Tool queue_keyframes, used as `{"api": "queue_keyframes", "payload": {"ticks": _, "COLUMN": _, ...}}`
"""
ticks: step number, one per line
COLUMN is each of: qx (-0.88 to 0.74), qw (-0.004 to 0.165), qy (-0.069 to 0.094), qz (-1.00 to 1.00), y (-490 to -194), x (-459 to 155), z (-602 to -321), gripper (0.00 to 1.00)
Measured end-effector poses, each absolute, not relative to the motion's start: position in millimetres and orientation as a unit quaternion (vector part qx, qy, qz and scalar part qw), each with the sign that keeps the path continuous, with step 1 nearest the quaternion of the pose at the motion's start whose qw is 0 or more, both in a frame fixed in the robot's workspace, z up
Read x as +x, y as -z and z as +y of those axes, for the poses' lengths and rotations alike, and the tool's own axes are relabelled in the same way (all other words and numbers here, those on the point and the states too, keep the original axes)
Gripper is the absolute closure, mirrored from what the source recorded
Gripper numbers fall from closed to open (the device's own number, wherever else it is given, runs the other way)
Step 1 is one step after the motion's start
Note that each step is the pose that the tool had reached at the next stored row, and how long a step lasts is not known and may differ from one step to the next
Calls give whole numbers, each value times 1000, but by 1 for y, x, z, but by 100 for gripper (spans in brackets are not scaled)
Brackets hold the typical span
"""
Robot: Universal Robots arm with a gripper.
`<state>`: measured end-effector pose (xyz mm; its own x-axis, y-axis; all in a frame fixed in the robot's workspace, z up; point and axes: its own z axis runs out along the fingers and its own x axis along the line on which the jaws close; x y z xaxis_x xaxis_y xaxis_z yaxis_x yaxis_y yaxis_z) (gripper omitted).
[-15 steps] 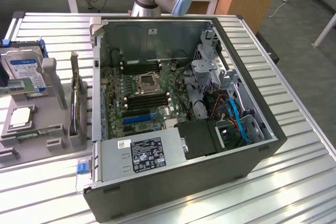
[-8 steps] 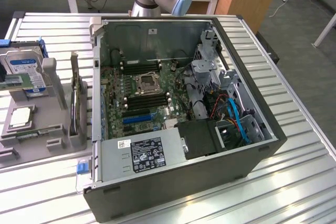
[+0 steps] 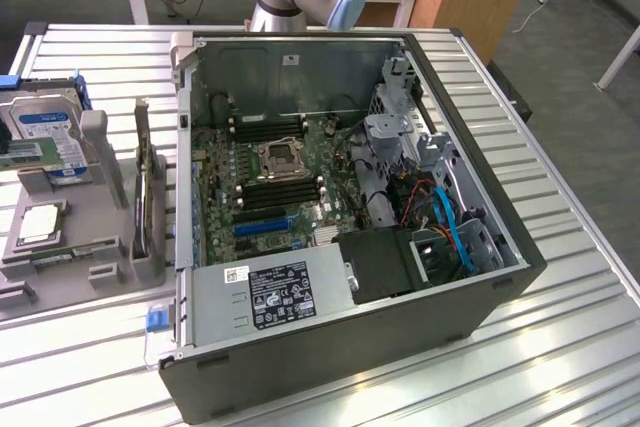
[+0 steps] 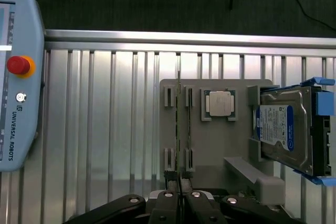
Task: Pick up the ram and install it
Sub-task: 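Pick up the ram and move it above insertion slot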
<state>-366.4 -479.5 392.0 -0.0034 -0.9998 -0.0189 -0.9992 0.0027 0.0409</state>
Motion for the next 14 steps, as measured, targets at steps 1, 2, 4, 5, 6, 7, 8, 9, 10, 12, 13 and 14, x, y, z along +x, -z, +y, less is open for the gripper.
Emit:
{"api": "queue_keyframes", "payload": {"ticks": 1, "qx": 706, "qw": 8, "qy": 21, "qz": -708, "y": -392, "x": -366, "z": -480, "gripper": 88}}
{"api": "queue_keyframes", "payload": {"ticks": 2, "qx": 706, "qw": 8, "qy": 21, "qz": -708, "y": -392, "x": -366, "z": -480, "gripper": 88}}
{"api": "queue_keyframes", "payload": {"ticks": 4, "qx": 706, "qw": 8, "qy": 21, "qz": -708, "y": -392, "x": -366, "z": -479, "gripper": 88}}
{"api": "queue_keyframes", "payload": {"ticks": 5, "qx": 706, "qw": 8, "qy": 21, "qz": -708, "y": -392, "x": -366, "z": -479, "gripper": 88}}
{"api": "queue_keyframes", "payload": {"ticks": 6, "qx": 706, "qw": 8, "qy": 21, "qz": -708, "y": -392, "x": -365, "z": -480, "gripper": 88}}
{"api": "queue_keyframes", "payload": {"ticks": 7, "qx": 706, "qw": 8, "qy": 21, "qz": -708, "y": -392, "x": -364, "z": -480, "gripper": 88}}
{"api": "queue_keyframes", "payload": {"ticks": 8, "qx": 706, "qw": 8, "qy": 21, "qz": -708, "y": -392, "x": -363, "z": -479, "gripper": 88}}
{"api": "queue_keyframes", "payload": {"ticks": 9, "qx": 706, "qw": 8, "qy": 21, "qz": -708, "y": -392, "x": -362, "z": -480, "gripper": 88}}
{"api": "queue_keyframes", "payload": {"ticks": 10, "qx": 706, "qw": 8, "qy": 21, "qz": -708, "y": -392, "x": -360, "z": -480, "gripper": 88}}
{"api": "queue_keyframes", "payload": {"ticks": 12, "qx": 706, "qw": 8, "qy": 21, "qz": -708, "y": -392, "x": -357, "z": -480, "gripper": 88}}
{"api": "queue_keyframes", "payload": {"ticks": 13, "qx": 706, "qw": 8, "qy": 21, "qz": -708, "y": -392, "x": -355, "z": -479, "gripper": 88}}
{"api": "queue_keyframes", "payload": {"ticks": 14, "qx": 706, "qw": 8, "qy": 21, "qz": -708, "y": -392, "x": -354, "z": -479, "gripper": 88}}
